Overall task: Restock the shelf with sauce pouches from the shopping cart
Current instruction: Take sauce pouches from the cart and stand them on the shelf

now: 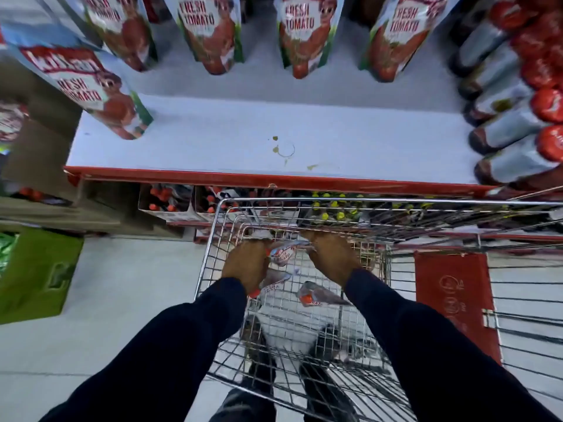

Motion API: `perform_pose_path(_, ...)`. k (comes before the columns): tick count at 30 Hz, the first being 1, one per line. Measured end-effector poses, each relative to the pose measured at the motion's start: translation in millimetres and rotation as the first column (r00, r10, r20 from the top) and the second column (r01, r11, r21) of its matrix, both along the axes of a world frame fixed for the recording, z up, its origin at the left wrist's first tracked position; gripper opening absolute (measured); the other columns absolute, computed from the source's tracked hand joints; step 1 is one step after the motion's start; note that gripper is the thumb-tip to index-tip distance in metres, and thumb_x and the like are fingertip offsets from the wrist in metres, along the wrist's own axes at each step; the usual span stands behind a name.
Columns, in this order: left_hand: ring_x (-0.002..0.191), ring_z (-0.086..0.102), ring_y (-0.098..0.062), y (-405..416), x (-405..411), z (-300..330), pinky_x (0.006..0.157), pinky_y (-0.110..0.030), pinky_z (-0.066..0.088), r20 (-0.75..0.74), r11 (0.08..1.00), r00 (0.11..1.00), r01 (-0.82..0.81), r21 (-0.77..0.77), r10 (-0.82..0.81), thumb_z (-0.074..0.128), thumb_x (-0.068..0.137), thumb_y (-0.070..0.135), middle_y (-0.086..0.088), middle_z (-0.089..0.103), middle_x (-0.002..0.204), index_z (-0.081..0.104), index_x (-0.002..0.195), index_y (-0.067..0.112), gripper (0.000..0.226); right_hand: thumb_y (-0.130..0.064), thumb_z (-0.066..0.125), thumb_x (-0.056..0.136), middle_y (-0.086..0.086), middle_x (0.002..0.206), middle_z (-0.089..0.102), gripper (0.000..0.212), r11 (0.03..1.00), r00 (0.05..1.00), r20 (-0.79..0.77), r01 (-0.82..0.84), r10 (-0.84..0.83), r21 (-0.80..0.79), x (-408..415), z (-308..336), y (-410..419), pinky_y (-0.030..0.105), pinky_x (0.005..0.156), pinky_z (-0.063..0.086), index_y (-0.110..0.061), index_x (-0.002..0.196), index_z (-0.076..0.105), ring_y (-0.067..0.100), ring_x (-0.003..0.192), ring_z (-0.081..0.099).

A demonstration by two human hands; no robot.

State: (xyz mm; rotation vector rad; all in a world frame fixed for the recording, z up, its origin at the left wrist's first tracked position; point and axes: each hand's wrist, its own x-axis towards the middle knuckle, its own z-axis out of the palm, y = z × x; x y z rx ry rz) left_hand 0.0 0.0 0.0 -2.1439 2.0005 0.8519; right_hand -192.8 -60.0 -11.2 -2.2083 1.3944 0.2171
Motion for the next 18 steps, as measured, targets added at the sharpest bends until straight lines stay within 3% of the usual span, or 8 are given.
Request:
perform_pose_path(3,0.084,0.071,-0.035,-5,2,-7,0.069,-0.042,0.058,-0.011,1.0,1.0,-0.029,-0.007,0.029,0.067,0.081,0.006,-0.015,0.077,0.094,0.071,0.11,0.017,0.031,-0.009,0.052,0.093,0.014,0.086,0.072,0.032,0.998,0.998,0.057,0.023,-0.026,0.057,8,-4,-8,0.038,0.062,0.055,-0.027,0.116,0.066,0.031,0.071,0.066)
perform_pose_path(8,0.086,0.071,-0.036,-6,2,-4,0.068,-0.041,0.054,-0.025,0.999,1.0,0.009,-0.048,-0.01,0.067,0.084,0.002,-0.018,0.076,0.094,0.07,0.113,0.017,0.032,-0.007,0.049,0.091,0.013,0.076,0.069,0.027,0.996,1.0,0.003,0.02,-0.021,0.084,15,-2,-16,0.038,0.062,0.051,-0.022,0.095,0.071,0.032,0.071,0.065)
perform_pose_path(11,0.095,0.068,-0.039,-5,6,1,0.073,-0.041,0.053,-0.06,0.997,0.998,-0.028,-0.075,0.023,0.061,0.083,-0.001,-0.019,0.072,0.109,0.065,0.117,0.009,0.036,-0.013,0.05,0.095,0.012,0.081,0.072,0.024,0.998,1.0,0.029,-0.008,0.007,0.066,13,8,-17,0.037,0.062,0.051,-0.02,0.1,0.072,0.031,0.073,0.066)
perform_pose_path(18,0.094,0.065,-0.037,5,22,59,0.073,-0.041,0.054,-0.149,0.958,0.989,-0.061,-0.281,0.019,0.06,0.078,-0.005,-0.012,0.064,0.116,0.061,0.114,0.015,0.042,-0.025,0.053,0.1,0.002,0.081,0.076,0.019,0.994,0.984,0.174,-0.015,0.034,-0.107,1,73,-7,0.031,0.05,0.046,-0.028,0.108,0.07,0.018,0.059,0.062)
